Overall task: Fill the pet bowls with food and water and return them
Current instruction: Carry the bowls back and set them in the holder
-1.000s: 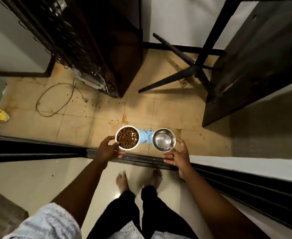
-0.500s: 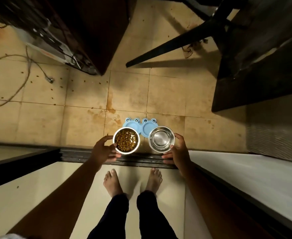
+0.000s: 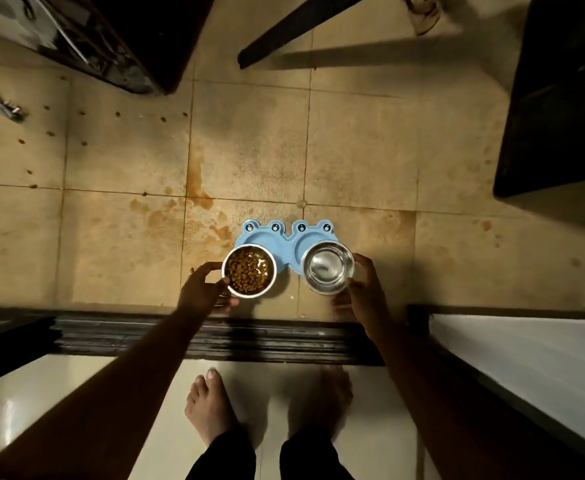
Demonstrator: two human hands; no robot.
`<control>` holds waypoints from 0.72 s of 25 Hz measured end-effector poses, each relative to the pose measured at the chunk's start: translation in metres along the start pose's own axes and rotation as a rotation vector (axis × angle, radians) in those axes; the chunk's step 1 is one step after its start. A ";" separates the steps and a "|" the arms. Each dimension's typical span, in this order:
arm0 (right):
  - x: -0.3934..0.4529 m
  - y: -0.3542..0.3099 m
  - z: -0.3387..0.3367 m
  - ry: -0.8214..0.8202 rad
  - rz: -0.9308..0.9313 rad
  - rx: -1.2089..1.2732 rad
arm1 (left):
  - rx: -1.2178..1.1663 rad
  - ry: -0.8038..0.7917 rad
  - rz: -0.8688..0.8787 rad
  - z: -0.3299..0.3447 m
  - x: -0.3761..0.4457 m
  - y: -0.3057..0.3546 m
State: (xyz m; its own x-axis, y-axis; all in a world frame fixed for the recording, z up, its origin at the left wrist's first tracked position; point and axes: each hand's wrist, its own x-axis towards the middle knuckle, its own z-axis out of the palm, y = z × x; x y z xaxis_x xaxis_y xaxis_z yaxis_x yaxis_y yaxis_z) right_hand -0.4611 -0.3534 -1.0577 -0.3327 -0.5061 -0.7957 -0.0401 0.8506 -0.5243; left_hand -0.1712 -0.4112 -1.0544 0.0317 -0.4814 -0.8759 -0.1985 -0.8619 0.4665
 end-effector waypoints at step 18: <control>0.081 0.029 0.041 0.051 -0.041 -0.014 | 0.152 0.101 0.116 0.029 0.080 -0.029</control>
State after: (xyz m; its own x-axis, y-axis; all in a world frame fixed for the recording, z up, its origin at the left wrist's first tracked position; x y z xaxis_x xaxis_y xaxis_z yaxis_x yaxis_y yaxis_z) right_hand -0.4505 -0.3756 -1.1494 -0.3782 -0.5330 -0.7569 -0.0677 0.8313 -0.5516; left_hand -0.1914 -0.4202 -1.1419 0.0966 -0.5965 -0.7968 -0.3516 -0.7694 0.5333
